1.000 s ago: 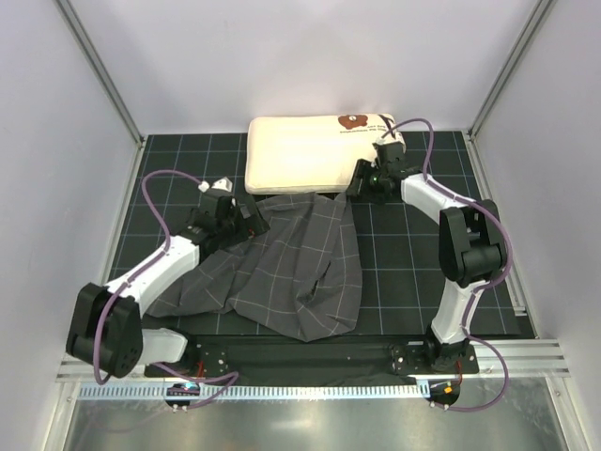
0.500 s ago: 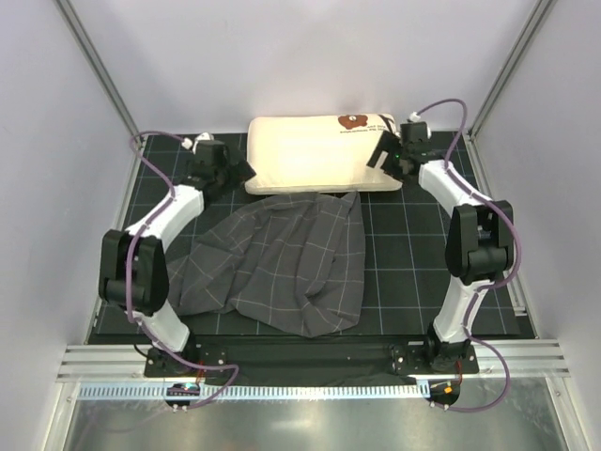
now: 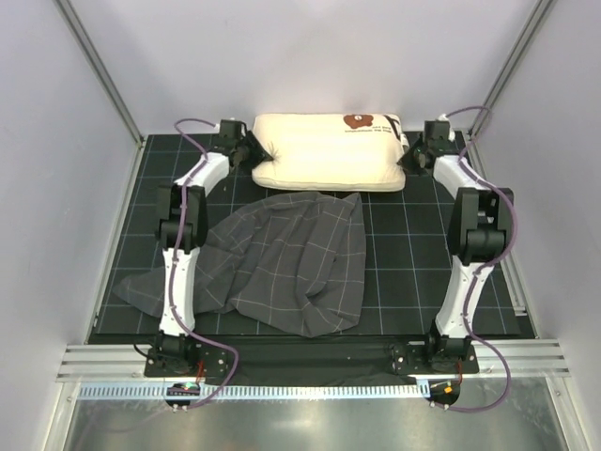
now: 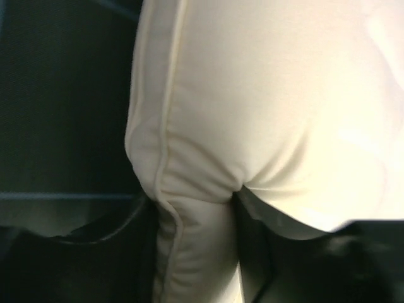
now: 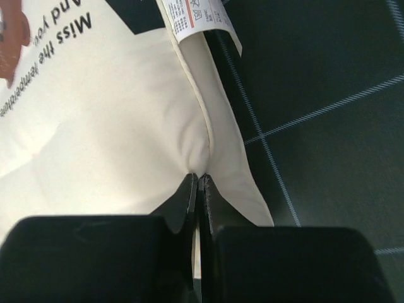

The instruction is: Put the pillow into the pillowcase

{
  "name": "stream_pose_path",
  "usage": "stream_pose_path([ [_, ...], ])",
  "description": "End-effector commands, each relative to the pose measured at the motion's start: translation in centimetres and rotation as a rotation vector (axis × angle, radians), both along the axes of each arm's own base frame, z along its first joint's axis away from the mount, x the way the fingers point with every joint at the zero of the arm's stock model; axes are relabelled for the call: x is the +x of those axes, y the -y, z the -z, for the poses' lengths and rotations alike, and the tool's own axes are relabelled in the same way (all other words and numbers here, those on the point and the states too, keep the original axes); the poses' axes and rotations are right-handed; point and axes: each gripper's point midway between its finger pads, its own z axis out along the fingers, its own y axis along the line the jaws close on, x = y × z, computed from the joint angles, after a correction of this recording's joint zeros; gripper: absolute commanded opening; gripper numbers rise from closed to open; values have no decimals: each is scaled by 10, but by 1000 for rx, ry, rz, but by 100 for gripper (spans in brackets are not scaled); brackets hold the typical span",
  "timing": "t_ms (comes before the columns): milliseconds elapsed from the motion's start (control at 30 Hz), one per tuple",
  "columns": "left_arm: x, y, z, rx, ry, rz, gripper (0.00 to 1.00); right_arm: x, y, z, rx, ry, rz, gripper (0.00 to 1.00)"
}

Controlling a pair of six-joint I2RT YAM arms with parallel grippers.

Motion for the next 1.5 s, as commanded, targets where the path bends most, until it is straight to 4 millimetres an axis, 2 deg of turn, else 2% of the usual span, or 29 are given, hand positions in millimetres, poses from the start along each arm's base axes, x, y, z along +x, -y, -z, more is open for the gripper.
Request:
stream_pose_path([
  [0,-2,82,-31,-104,96,211,44,-31,40,-53,59,103,114,4],
  [33,-12,114,-36,-107,115,276,41,-39,59,-65,34,144,168,4],
  [67,-11,132,-52,-111,161,314,40,-52,66,-71,19,160,198,4],
  [133,-22,167,-55,-112,187,390,40,-90,79,-84,-48,185,256,4],
  [167,-35,198,-68,-131,216,450,40,-101,85,-87,-82,186,286,4],
  [233,-53,231,-65,-150,218,519,42,-130,87,-98,-119,185,284,28],
  [267,-74,261,-72,-176,228,591,48,-140,86,-98,-132,180,276,81],
  [300,-84,274,-73,-184,232,625,52,-146,84,-103,-136,189,270,90],
  [333,-94,285,-74,-192,239,660,56,-156,83,-122,-154,232,256,93],
  [433,-120,303,-76,-149,262,715,79,-168,61,-140,-213,301,168,96],
  [500,-116,291,-100,-111,311,671,99,-168,38,-157,-234,347,63,96],
  [533,-113,277,-98,-94,298,648,100,-169,32,-156,-227,328,33,96],
  [667,-104,220,-152,-113,319,543,100,-146,0,-137,-169,261,-121,96],
  [767,-103,170,-148,-70,285,450,100,-136,-40,-122,-219,219,-212,97],
  [833,-110,143,-182,-46,345,410,100,-125,-53,-105,-279,150,-239,98],
  [867,-114,124,-167,-14,306,371,100,-122,-67,-101,-296,139,-264,98],
  [900,-118,114,-168,-5,304,352,100,-114,-74,-104,-297,142,-279,98],
  [933,-129,104,-188,2,341,347,100,-110,-80,-84,-298,90,-301,98],
  [1000,-148,90,-171,46,295,341,100,-100,-91,-81,-313,81,-317,98],
  [1033,-160,84,-181,48,308,342,100,-97,-94,-61,-333,31,-329,98],
  [1100,-179,80,-173,55,286,358,100,-88,-94,-55,-428,7,-299,99],
  [1133,-194,77,-153,73,240,367,100,-90,-89,-43,-476,-49,-289,99],
  [1167,-206,74,-159,92,262,376,100,-88,-89,-21,-517,-105,-289,99],
  [1233,-231,73,-139,179,224,387,100,-87,-79,-12,-615,-178,-245,99],
  [1267,-241,72,-141,204,230,391,100,-87,-76,9,-641,-236,-239,99],
  [1300,-251,70,-138,239,227,401,100,-83,-74,7,-664,-243,-222,99],
  [1400,-274,63,-129,291,217,393,100,-85,-63,19,-721,-303,-198,59],
  [1433,-276,59,-127,311,220,381,100,-86,-62,19,-712,-308,-200,20],
  [1467,-287,66,-122,326,223,414,100,-86,-61,16,-696,-302,-197,9],
])
